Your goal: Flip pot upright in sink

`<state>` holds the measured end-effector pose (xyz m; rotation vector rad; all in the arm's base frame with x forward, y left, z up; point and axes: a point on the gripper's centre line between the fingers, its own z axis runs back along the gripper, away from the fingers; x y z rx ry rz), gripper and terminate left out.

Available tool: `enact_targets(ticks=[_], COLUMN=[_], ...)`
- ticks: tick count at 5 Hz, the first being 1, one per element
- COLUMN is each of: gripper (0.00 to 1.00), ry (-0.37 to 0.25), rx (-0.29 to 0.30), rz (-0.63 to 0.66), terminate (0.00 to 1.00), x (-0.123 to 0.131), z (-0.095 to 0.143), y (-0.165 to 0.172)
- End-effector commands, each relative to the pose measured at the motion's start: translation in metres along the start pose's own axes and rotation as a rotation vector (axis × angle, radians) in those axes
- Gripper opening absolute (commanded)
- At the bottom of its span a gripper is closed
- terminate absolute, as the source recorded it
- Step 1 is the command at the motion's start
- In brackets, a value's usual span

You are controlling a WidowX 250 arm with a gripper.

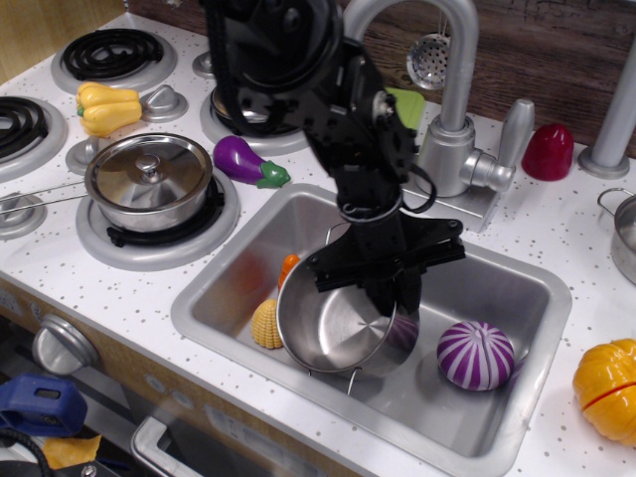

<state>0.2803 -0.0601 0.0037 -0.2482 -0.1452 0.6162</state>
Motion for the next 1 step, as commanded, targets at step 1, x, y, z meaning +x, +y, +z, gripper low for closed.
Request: enact_targets(ticks=[1], gripper=[1.0], ry=[-0.023], rx=[-0.024], rz=[-0.024], terminate=[1.0], x=[0.0042], z=[0.0063], y=[-0.0025])
